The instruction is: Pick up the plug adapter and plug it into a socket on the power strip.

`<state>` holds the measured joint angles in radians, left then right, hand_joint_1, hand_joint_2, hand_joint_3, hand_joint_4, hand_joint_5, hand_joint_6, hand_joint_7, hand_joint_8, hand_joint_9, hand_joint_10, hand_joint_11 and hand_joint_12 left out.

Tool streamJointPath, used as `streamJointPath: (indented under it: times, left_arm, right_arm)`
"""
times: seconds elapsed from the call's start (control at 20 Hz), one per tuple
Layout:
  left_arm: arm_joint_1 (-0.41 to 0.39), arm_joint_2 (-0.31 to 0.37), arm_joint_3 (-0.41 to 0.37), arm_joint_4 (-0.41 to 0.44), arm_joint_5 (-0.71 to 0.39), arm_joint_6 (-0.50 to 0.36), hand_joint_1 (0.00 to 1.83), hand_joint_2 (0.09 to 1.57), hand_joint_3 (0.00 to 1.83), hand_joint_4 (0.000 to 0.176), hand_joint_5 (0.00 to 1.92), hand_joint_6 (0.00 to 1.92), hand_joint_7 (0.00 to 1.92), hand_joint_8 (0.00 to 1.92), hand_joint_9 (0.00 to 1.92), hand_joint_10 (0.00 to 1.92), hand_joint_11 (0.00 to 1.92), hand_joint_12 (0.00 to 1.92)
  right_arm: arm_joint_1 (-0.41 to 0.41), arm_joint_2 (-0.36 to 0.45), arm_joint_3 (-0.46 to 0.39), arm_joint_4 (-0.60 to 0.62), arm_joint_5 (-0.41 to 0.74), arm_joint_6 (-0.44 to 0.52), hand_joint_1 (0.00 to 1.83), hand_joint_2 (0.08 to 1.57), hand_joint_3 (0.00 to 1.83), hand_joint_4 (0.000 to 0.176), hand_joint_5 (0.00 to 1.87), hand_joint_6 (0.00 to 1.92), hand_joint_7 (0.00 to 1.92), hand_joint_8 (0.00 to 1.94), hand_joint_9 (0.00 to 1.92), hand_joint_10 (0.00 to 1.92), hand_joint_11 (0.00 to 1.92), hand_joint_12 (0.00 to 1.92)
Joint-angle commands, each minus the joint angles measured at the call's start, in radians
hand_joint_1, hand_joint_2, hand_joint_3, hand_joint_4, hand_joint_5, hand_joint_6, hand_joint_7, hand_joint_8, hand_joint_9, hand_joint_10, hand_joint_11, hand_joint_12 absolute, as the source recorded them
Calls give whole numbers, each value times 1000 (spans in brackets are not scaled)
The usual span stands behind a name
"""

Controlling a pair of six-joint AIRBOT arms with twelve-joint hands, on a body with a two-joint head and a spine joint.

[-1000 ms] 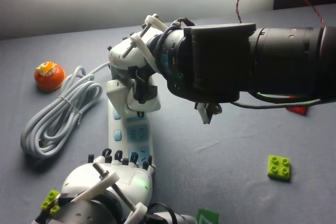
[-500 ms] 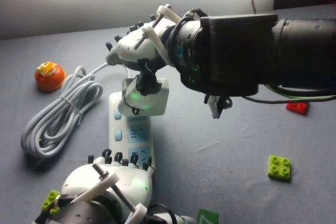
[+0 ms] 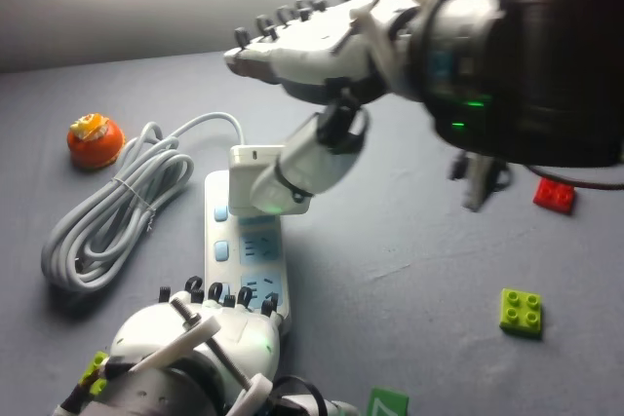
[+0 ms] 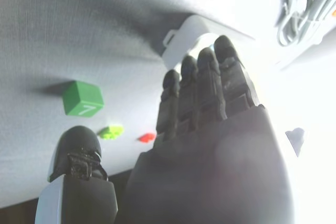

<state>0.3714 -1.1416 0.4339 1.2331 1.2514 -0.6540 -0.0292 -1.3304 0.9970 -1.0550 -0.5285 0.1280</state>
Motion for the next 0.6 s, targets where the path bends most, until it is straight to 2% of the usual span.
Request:
streamJointPath:
  times: [0.0, 0.1, 0.25, 0.3, 0.35, 0.45, 0.55]
  left_arm:
    - [-20, 15, -3, 63, 33, 28, 68, 1155, 0, 0, 138, 1, 115, 0, 83, 0, 0, 273]
    - [-55, 24, 4, 63, 37, 61, 98, 1162, 1, 0, 114, 0, 96, 1, 66, 1, 0, 218]
    - [-111, 35, 12, 49, 64, 104, 82, 1157, 0, 0, 119, 2, 118, 4, 92, 5, 0, 268]
    - [-145, 41, 26, 41, 71, 123, 82, 1157, 0, 0, 120, 2, 120, 4, 95, 5, 0, 272]
    - [-175, 49, 34, 37, 77, 152, 82, 1161, 1, 0, 111, 0, 115, 1, 93, 3, 0, 262]
    - [-196, 54, 41, 35, 83, 175, 89, 1161, 1, 0, 105, 0, 105, 0, 89, 1, 0, 258]
    - [-231, 58, 58, 31, 93, 198, 92, 1160, 0, 0, 92, 0, 91, 1, 75, 1, 0, 217]
  right_arm:
    - [29, 51, -43, -47, 4, -6, 496, 943, 0, 0, 0, 0, 0, 0, 0, 0, 0, 0]
    - [49, 156, -136, -44, -26, -43, 529, 947, 0, 0, 0, 0, 0, 0, 0, 0, 0, 0]
    - [76, 301, -244, -42, -33, -130, 509, 976, 8, 0, 0, 0, 0, 0, 0, 0, 0, 0]
    - [70, 405, -320, -42, 1, -223, 510, 979, 9, 0, 0, 0, 0, 0, 0, 0, 0, 0]
    - [40, 473, -361, -42, 33, -268, 568, 977, 7, 0, 6, 2, 13, 5, 0, 0, 0, 0]
    - [15, 509, -373, -42, 66, -264, 510, 988, 10, 0, 4, 1, 23, 8, 6, 2, 10, 5]
    - [-38, 570, -387, -42, 184, -231, 547, 986, 2, 0, 29, 2, 62, 5, 35, 4, 33, 23]
